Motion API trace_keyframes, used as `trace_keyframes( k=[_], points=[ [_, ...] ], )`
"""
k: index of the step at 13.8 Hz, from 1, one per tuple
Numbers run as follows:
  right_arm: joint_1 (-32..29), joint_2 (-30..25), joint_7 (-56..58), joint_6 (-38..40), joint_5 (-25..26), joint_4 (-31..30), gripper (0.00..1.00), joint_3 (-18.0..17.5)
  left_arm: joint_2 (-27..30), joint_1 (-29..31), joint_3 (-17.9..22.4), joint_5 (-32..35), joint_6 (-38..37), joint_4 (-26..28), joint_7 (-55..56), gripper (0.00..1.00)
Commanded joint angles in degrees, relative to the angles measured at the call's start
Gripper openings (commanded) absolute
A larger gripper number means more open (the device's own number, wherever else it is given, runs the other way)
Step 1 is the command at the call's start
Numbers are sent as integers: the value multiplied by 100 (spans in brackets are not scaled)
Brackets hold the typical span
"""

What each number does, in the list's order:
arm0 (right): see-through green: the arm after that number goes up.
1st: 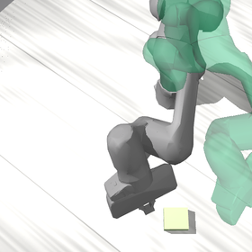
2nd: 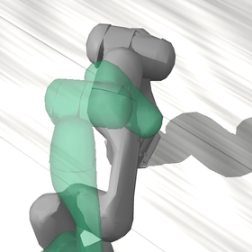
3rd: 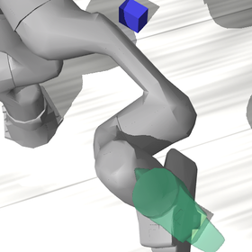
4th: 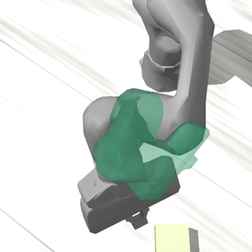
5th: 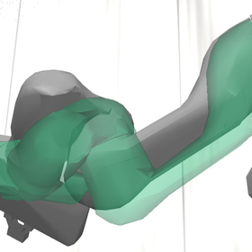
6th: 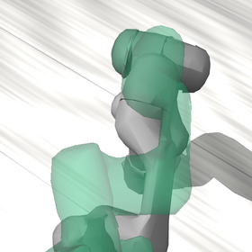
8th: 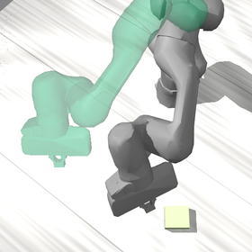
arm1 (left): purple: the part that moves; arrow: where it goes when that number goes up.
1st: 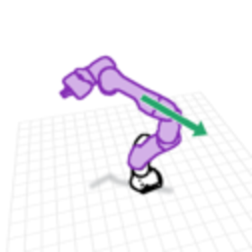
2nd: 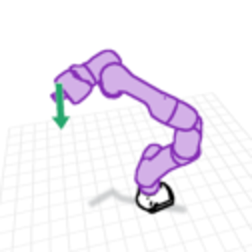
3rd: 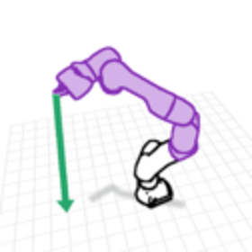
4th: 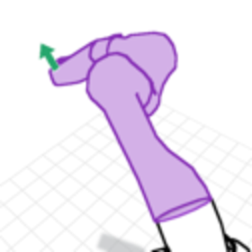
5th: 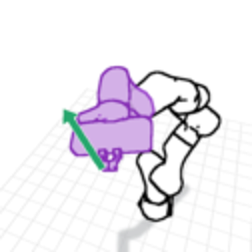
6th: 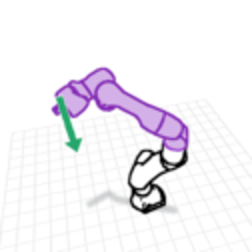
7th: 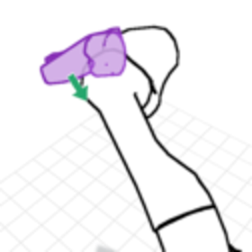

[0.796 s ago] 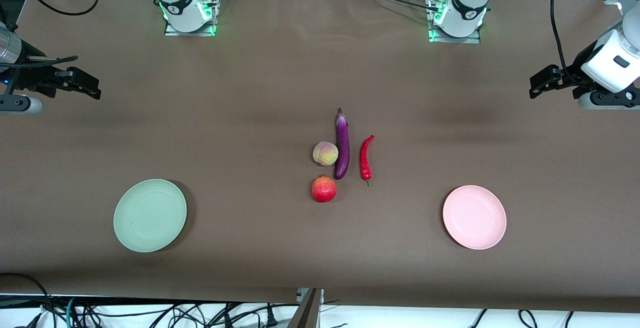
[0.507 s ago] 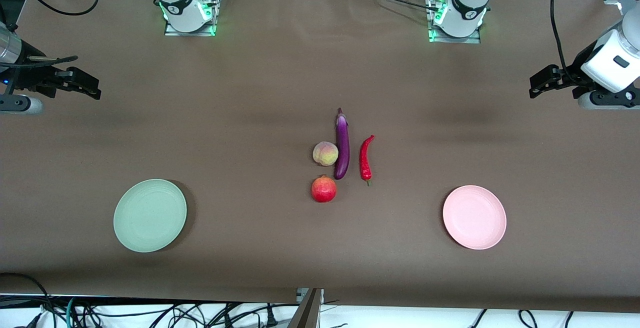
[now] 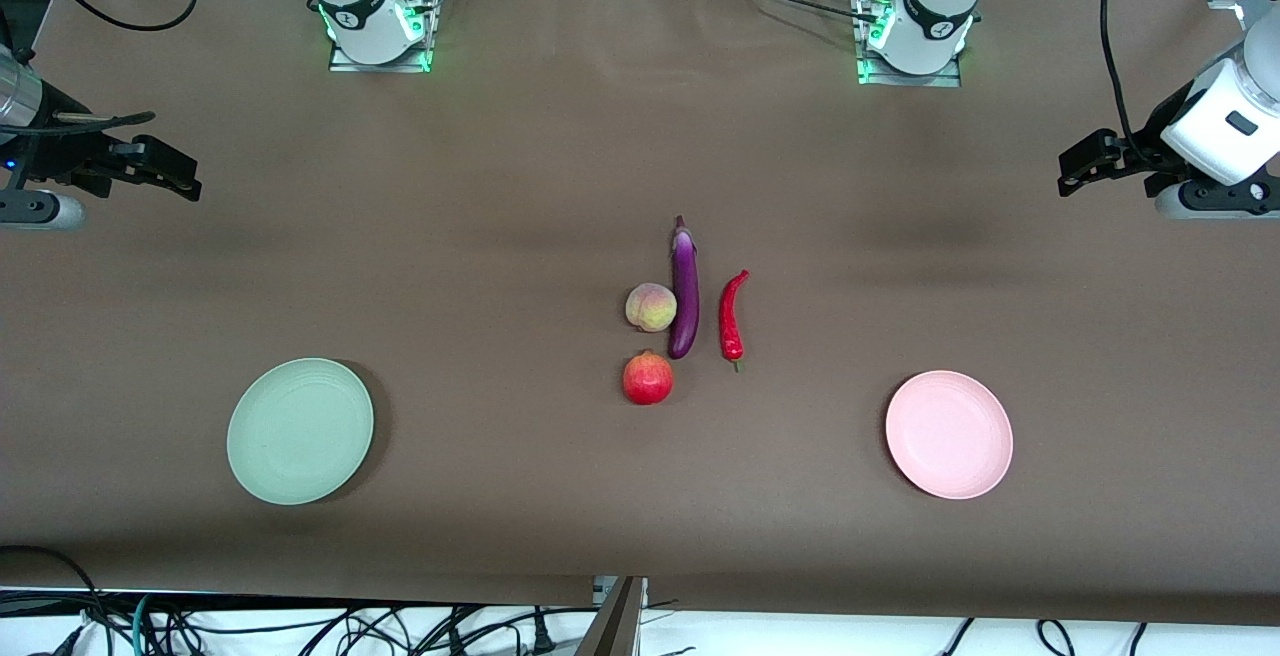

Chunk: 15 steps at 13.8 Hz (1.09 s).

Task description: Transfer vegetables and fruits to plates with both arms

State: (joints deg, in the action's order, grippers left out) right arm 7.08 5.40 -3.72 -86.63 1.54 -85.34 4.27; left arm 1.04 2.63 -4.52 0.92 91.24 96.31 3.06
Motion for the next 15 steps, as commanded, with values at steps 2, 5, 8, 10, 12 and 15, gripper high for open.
trace_keyframes(
  k=[2,5,8,10,12,15],
  points=[
    [-32,40,-23,32,31,123,100,-49,-51,36,-40,31,-133,-156,-104,100],
    [-49,40,-32,15,39,123,100,-49,-60,36,-23,14,-141,-191,-104,100],
    [-23,40,-59,6,31,123,100,-58,-104,44,-5,22,-185,-314,-104,100],
    [-31,40,-50,6,31,123,100,-49,-95,36,-14,22,-352,-323,-122,100],
    [-32,40,-41,6,31,123,100,-49,-104,-8,-40,75,-352,-340,-131,100],
    [-32,40,-32,6,31,123,100,-49,-121,-26,-40,58,-344,-332,-122,100]
  ],
)
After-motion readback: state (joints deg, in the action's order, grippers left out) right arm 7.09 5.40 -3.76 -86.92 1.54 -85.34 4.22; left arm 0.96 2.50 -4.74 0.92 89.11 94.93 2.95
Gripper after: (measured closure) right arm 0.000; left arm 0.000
